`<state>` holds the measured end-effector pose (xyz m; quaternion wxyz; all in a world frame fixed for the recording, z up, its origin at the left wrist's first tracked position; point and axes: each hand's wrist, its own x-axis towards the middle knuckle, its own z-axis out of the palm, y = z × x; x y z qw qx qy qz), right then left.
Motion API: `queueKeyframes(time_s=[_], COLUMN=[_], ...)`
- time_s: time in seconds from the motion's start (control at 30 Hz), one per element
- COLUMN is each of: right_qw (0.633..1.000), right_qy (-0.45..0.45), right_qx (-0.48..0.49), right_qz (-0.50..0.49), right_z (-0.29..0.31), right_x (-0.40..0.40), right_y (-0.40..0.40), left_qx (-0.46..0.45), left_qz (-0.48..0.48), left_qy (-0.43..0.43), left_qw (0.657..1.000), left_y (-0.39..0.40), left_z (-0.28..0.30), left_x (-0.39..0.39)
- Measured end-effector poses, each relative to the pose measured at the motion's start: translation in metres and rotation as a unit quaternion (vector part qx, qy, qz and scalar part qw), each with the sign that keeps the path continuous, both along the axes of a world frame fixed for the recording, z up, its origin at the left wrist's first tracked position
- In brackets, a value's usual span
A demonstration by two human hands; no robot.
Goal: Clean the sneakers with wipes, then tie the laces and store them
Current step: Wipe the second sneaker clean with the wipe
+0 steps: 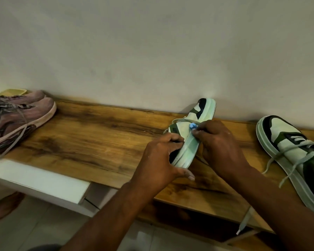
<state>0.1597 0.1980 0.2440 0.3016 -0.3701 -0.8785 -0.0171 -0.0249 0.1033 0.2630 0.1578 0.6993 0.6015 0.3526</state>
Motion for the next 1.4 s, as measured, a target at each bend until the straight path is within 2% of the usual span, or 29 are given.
queueKeyframes(time_s=[0.07, 0.23, 0.33, 0.43, 0.53, 0.7, 0.77, 0.93, 1.03, 1.1, 1.27, 1.4], right_qw=[0.999, 0.993, 0.996, 0.999, 0.999, 0.997, 0.996, 1.000, 0.999, 0.999, 0.996, 1.000], right_qy=[-0.010, 0.007, -0.020, -0.012, 0.015, 0.003, 0.007, -0.023, 0.004, 0.017, 0.004, 0.004], right_qx=[0.017, -0.023, 0.008, 0.038, 0.010, -0.015, -0.019, 0.014, 0.017, 0.008, -0.027, -0.001], right_qz=[0.035, 0.113, 0.087, -0.002, -0.041, 0.072, 0.088, 0.000, -0.045, -0.032, 0.085, 0.021], right_z=[0.003, 0.005, 0.000, -0.005, -0.002, 0.000, 0.000, -0.008, -0.006, -0.005, -0.003, -0.009], right_x=[-0.008, 0.006, 0.018, 0.019, 0.014, 0.003, 0.008, 0.021, 0.017, 0.010, 0.009, 0.019], right_y=[-0.015, -0.026, -0.015, -0.001, 0.002, -0.029, -0.031, -0.005, 0.004, -0.001, -0.021, 0.000], left_qx=[0.000, 0.006, 0.008, 0.005, 0.002, 0.005, 0.008, 0.006, 0.008, 0.004, 0.007, 0.003], left_qz=[0.001, 0.003, -0.015, -0.014, -0.015, -0.003, -0.009, -0.020, -0.020, -0.017, -0.009, -0.023], left_qy=[-0.012, -0.023, -0.016, 0.009, 0.009, -0.006, -0.008, 0.011, 0.015, 0.010, 0.005, 0.027], left_qw=[1.000, 1.000, 1.000, 1.000, 1.000, 1.000, 1.000, 1.000, 1.000, 1.000, 1.000, 0.999], left_y=[0.000, -0.002, -0.001, -0.001, -0.002, -0.002, -0.002, -0.002, -0.003, -0.003, -0.002, -0.004], left_z=[0.000, -0.002, 0.000, 0.002, 0.002, 0.000, 0.000, 0.002, 0.002, 0.002, 0.003, 0.002], left_x=[-0.002, 0.001, 0.007, 0.010, 0.010, 0.003, 0.004, 0.011, 0.011, 0.009, 0.005, 0.011])
